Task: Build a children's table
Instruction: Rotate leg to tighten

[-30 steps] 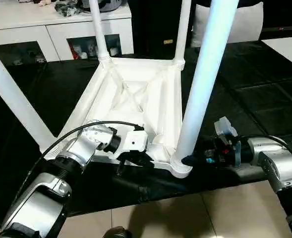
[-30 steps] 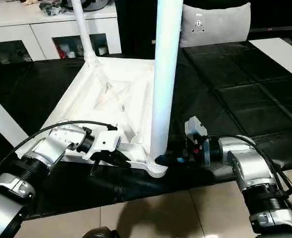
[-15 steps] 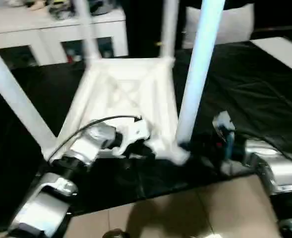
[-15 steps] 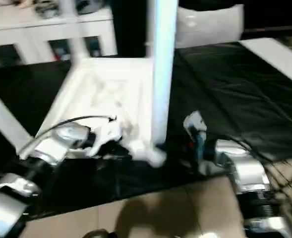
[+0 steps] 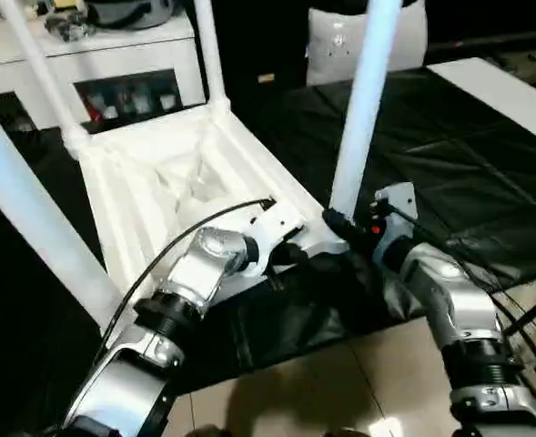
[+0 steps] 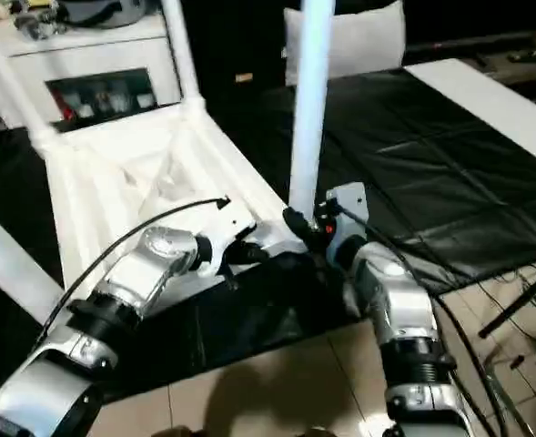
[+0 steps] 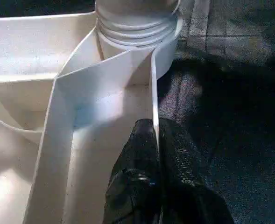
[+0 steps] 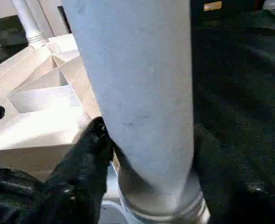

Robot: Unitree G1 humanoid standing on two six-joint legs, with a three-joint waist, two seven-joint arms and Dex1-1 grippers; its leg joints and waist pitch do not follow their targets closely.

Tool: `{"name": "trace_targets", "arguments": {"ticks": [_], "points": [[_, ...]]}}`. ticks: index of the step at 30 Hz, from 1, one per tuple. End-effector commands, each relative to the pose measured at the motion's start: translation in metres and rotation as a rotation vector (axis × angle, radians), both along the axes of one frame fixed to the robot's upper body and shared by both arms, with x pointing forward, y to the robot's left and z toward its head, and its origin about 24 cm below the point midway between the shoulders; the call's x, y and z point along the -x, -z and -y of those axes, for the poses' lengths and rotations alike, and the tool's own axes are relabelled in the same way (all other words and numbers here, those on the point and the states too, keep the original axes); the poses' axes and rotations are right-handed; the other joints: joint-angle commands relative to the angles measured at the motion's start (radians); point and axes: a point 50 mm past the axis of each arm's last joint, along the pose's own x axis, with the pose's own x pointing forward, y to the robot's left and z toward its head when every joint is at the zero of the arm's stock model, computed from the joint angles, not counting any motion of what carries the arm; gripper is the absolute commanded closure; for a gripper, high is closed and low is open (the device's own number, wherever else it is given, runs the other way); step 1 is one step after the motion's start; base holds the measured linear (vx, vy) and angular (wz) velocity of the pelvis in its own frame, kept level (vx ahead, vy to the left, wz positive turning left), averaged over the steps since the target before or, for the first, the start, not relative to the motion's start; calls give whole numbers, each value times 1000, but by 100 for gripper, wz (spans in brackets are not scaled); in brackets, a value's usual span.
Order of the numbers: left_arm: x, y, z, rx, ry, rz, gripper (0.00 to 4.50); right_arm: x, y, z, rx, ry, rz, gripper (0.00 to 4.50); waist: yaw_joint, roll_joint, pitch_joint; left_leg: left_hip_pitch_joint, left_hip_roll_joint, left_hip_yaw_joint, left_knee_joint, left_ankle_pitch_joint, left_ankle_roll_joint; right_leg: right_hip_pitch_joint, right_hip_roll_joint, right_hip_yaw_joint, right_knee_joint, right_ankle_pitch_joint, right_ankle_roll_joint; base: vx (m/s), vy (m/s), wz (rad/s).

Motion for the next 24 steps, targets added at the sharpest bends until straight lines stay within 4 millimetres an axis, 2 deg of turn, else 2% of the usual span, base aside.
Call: {"name": "trace_targets", "arguments": {"ticks": [1,5,9,10,11,13,14,16,17,18,20,24], "points": [[4,-9,10,51,80,27,450,7,-3,-8,-48,-113,37,124,10,-16,-68,13,50,-28,-65,-214,74,50,-63,41,-90,-232,-207,0,0,0],[5,-9,4,52,114,34,450,13,-6,2,-30,-181,74,103,17,-16,-68,11,51,-29,-64,-202,85,50,-63,41,-87,-217,-212,0,0,0],[8,-6,-2,30,153,30,450,18,-5,12,-2,-238,75,66,23,-15,-65,15,55,-30,-67,-230,75,47,-64,41,-92,-265,-203,0,0,0],[12,-5,-9,9,248,49,450,24,-5,21,15,-311,58,66,28,-12,-65,14,53,-32,-68,-240,74,49,-63,40,-95,-280,-195,0,0,0],[13,-5,-9,7,256,48,450,24,-6,22,16,-318,56,66,29,-15,-65,15,55,-31,-68,-241,76,51,-64,41,-95,-279,-191,0,0,0],[20,-2,-21,-38,385,40,450,34,-8,35,29,-429,24,66,44,-11,-66,17,60,-30,-68,-238,79,49,-63,43,-90,-262,-193,0,0,0],[24,-1,-26,-67,451,40,450,39,-10,40,48,-485,22,66,44,-15,-65,16,61,-28,-68,-235,80,48,-62,44,-89,-252,-195,0,0,0],[25,0,-30,-92,485,36,450,41,-11,42,63,-520,26,66,52,-11,-65,17,62,-28,-69,-241,76,45,-63,43,-87,-259,-199,0,0,0],[27,1,-37,-137,557,36,450,45,-14,45,76,-592,27,66,58,-10,-65,20,63,-29,-69,-251,70,44,-65,43,-88,-271,-200,0,0,0],[27,1,-37,-137,557,36,450,45,-14,45,76,-592,27,66,58,-10,-65,20,63,-29,-69,-251,70,44,-65,43,-88,-271,-200,0,0,0],[27,1,-40,-161,599,32,450,47,-14,46,79,-649,14,100,63,-9,-65,23,65,-29,-70,-261,58,42,-66,44,-87,-274,-206,0,0,0],[28,-2,-42,-175,665,26,450,50,-14,45,78,-731,-11,129,72,-11,-66,22,65,-28,-69,-255,54,44,-68,45,-83,-253,-217,0,0,0]]}}
